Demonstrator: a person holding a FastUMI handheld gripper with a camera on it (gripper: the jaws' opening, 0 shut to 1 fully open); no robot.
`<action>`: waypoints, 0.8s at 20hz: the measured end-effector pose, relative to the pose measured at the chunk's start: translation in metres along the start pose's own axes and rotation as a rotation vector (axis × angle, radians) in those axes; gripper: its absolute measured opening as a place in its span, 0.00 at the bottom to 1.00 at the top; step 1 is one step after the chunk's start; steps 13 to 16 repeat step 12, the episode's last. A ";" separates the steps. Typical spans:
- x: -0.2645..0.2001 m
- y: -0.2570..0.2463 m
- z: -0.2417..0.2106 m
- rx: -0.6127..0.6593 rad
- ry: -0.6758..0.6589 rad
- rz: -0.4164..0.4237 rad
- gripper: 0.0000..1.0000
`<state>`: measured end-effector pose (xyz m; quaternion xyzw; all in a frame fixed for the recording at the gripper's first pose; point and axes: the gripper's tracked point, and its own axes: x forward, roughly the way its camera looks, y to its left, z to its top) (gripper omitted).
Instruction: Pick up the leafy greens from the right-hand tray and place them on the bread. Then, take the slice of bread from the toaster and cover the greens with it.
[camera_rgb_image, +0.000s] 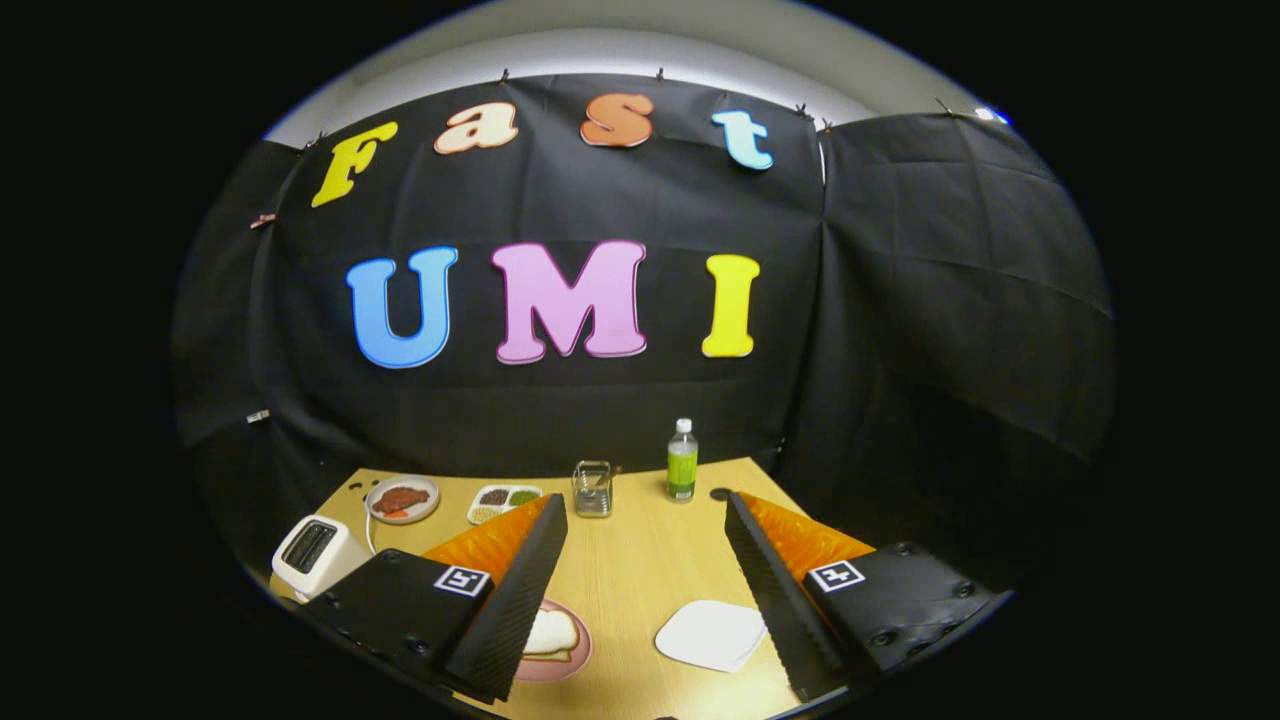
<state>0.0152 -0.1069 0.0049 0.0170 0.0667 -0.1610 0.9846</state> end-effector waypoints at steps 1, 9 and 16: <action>-0.006 -0.003 0.010 0.003 -0.024 -0.011 0.99; -0.023 -0.010 0.061 0.045 -0.144 -0.004 0.99; -0.020 -0.006 0.053 0.058 -0.118 0.010 0.99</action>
